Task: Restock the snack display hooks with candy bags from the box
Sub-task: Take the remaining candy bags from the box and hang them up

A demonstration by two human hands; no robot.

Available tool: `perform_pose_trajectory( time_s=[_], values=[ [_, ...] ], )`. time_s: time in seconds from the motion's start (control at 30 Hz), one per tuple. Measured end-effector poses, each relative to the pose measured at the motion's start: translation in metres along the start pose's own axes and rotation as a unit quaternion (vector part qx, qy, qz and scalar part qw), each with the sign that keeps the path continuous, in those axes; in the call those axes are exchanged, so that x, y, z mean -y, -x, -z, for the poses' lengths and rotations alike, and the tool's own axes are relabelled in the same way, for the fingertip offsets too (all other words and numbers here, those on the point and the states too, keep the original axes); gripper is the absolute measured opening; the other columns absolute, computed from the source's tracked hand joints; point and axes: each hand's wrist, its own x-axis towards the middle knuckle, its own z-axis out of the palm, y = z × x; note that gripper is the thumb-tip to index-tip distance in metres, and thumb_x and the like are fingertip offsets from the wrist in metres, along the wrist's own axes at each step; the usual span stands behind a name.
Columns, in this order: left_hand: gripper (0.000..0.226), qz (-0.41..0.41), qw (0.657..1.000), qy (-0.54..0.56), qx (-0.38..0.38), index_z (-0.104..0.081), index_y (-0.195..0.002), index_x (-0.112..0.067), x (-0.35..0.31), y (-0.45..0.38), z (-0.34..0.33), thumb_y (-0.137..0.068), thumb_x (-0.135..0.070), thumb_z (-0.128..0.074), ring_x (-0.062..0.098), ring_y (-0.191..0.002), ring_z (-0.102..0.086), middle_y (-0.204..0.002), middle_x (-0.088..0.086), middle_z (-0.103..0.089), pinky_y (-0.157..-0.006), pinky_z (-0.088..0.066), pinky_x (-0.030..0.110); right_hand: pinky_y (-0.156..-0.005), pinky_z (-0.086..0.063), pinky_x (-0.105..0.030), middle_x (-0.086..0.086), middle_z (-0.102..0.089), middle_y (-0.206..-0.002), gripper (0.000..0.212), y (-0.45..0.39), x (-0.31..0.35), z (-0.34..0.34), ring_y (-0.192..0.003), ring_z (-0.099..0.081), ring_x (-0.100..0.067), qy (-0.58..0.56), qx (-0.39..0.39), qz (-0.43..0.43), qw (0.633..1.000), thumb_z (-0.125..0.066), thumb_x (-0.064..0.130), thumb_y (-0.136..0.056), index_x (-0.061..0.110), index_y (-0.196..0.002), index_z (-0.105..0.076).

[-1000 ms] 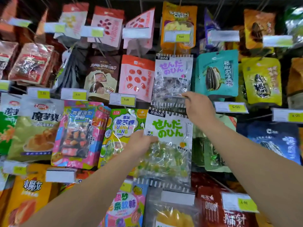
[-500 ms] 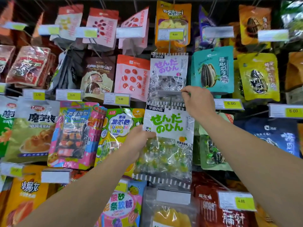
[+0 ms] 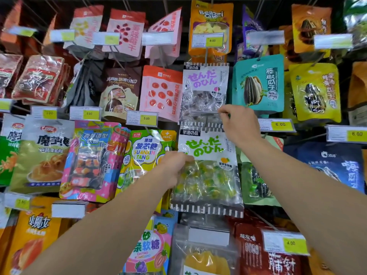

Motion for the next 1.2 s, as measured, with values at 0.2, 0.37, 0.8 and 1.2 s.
perform_pose_trajectory(
  time_s=[0.2,0.37,0.8,1.2],
  values=[
    [0.034,0.001,1.0,0.006,0.01,-0.066,-0.11,-0.006,0.008,0.003,0.006,-0.079,-0.018,-0.072,0.025,-0.084,-0.046,-0.092,0.012,-0.055,-0.074,-0.045,0.035,-0.074,-0.05,-0.031,-0.002,-0.073,-0.105,0.024,-0.002,-0.002,-0.001,-0.092,-0.065,-0.025,-0.001,0.002,0.0,1.0,-0.053,0.023,-0.1,0.023,-0.115,-0.071],
    [0.024,-0.012,1.0,-0.028,0.0,-0.068,-0.098,-0.014,0.002,-0.003,0.006,-0.08,-0.028,-0.073,0.026,-0.081,-0.055,-0.093,0.012,-0.065,-0.073,-0.048,0.038,-0.074,-0.053,-0.035,-0.002,-0.074,-0.098,0.021,-0.001,0.0,-0.002,-0.086,-0.065,-0.025,-0.006,0.001,-0.001,1.0,-0.053,0.022,-0.099,0.023,-0.11,-0.072],
    [0.017,-0.035,0.997,-0.054,0.032,-0.069,-0.102,-0.01,0.024,0.003,0.01,-0.091,-0.023,-0.067,0.027,-0.085,-0.068,-0.098,0.01,-0.074,-0.08,-0.053,0.038,-0.088,-0.048,-0.037,-0.001,-0.06,-0.129,0.03,0.014,-0.013,-0.004,-0.113,-0.057,-0.026,0.024,0.015,0.014,1.0,-0.058,0.019,-0.096,0.02,-0.126,-0.062],
    [0.011,-0.077,0.996,-0.013,0.041,-0.059,-0.087,-0.022,-0.003,0.033,0.014,-0.097,-0.018,-0.06,0.007,-0.071,-0.052,-0.079,-0.011,-0.058,-0.058,-0.037,0.022,-0.08,-0.05,-0.038,-0.008,-0.068,-0.114,0.028,-0.002,-0.007,-0.004,-0.099,-0.061,-0.029,0.025,0.056,0.016,0.998,-0.047,0.029,-0.102,0.017,-0.119,-0.067]
  ],
)
